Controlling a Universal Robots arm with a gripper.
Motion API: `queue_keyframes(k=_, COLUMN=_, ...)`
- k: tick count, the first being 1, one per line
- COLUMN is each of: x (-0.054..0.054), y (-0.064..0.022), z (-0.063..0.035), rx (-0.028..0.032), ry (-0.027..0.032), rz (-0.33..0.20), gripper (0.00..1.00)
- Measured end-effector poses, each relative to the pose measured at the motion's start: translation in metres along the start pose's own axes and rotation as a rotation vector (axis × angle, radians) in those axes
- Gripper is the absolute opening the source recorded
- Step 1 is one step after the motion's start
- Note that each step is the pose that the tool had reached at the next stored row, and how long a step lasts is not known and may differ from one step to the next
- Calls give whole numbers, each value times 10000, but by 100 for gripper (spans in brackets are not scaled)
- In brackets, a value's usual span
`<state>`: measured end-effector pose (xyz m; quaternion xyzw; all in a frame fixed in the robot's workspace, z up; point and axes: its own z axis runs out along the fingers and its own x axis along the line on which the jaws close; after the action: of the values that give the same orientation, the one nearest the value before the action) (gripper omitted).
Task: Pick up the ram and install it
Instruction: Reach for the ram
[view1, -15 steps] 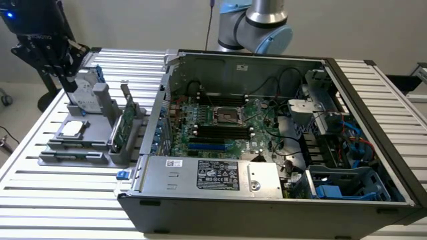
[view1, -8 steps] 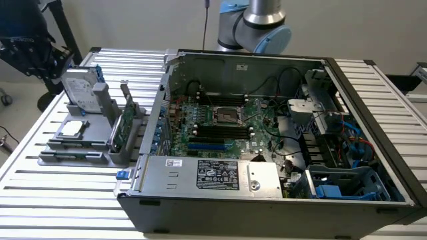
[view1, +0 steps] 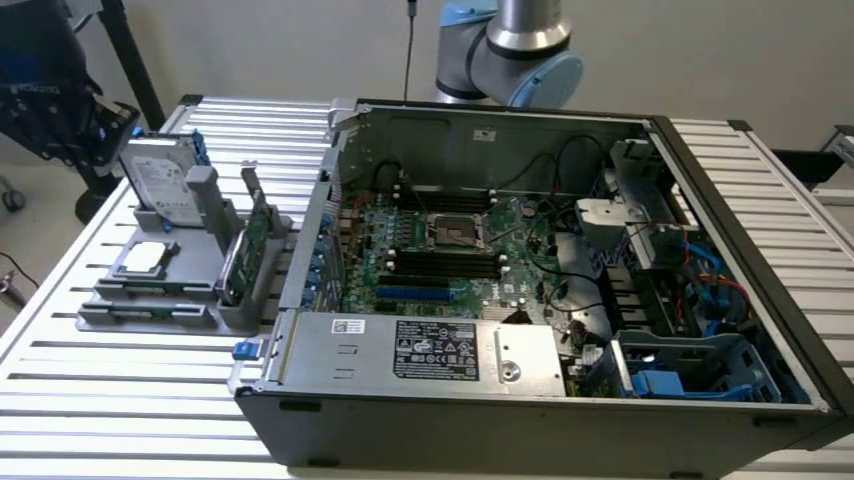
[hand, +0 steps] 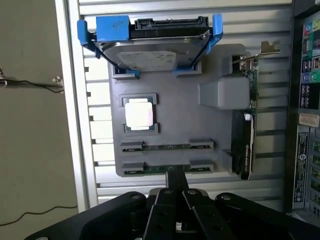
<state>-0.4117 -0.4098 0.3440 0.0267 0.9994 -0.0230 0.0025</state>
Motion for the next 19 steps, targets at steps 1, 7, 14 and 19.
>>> queue_keyframes(k=1, x=0, y=-7, z=4, rx=-2, ry=-3, rz=-60, gripper=11)
queue_keyframes(k=7, x=-2, y=-43, z=32, rx=-5, ry=-22, rz=-473, gripper=11)
queue_keyframes(k=14, x=-3, y=-73, z=103, rx=-6, ry=-38, rz=-887, gripper=11)
queue_keyframes(k=19, x=-5, y=-93, z=112, rx=-27, ry=-42, rz=-926, gripper=11)
